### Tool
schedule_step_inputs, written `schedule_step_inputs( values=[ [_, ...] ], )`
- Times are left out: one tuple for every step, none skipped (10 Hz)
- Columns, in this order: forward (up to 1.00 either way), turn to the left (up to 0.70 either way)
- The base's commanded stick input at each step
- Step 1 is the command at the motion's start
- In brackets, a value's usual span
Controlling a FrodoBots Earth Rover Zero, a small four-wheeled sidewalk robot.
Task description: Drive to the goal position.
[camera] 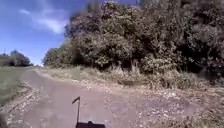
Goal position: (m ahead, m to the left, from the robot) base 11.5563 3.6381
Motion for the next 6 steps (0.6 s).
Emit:
schedule_step_inputs(
  values=[
    [0.30, 0.00],
    [0.30, 0.00],
    [0.30, 0.00],
    [0.30, 0.00],
    [0.30, 0.00],
    [0.30, 0.00]
  ],
)
